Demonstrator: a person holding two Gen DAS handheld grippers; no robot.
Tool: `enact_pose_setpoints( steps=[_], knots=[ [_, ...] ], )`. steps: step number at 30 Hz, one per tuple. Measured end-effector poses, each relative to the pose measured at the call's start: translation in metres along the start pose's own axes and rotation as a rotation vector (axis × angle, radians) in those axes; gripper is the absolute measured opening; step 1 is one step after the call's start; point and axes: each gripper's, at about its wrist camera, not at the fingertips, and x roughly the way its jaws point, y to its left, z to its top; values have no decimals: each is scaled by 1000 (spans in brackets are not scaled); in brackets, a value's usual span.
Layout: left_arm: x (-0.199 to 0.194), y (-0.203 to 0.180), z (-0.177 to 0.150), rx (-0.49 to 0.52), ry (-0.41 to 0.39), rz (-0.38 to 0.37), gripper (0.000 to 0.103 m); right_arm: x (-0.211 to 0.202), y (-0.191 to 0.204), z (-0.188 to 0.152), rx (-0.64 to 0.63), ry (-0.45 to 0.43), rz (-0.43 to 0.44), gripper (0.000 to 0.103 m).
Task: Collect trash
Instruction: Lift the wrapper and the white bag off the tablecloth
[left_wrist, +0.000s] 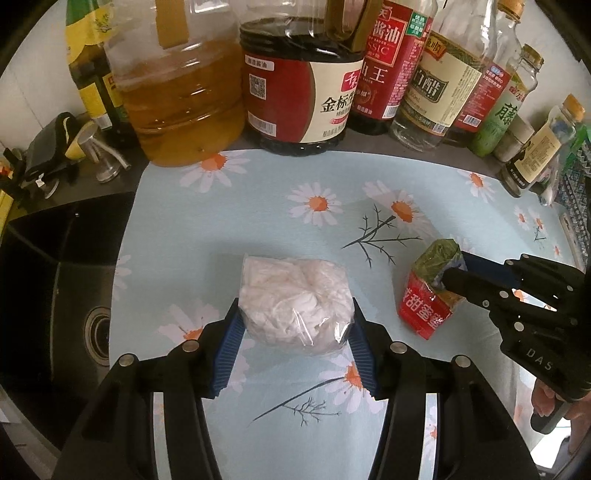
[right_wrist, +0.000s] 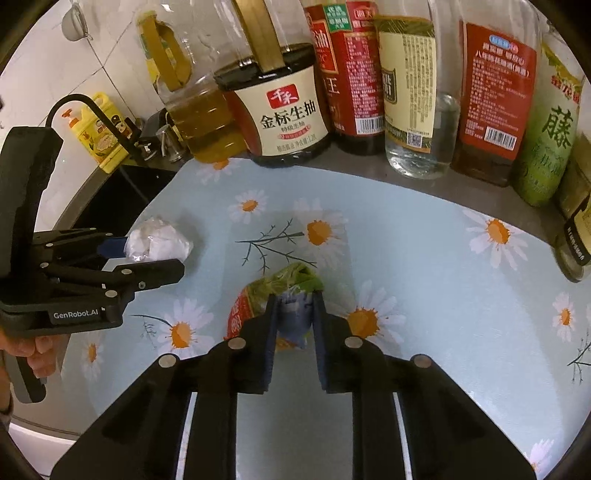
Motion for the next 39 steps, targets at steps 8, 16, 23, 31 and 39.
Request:
enact_pose_setpoints(
  steps=[8, 16, 23, 31, 39],
  knots=[
    [-16, 5, -14, -2, -12, -9, 52, -16, 8, -6, 0, -12, -6, 18],
    [-35, 4, -33, 6, -26, -27, 52, -43, 23, -13, -6, -39, -14, 18],
    [-54, 2, -52, 7, -36, -39, 52, -64, 38, -24, -7, -57, -24, 18],
    [-76, 0, -84, 15, -43, -55, 52, -87, 63, -43, -13, -73, -27, 18],
    [-97, 1, -125, 14, -47, -67, 52, -104, 92, -72, -23, -71, -24, 18]
  ],
)
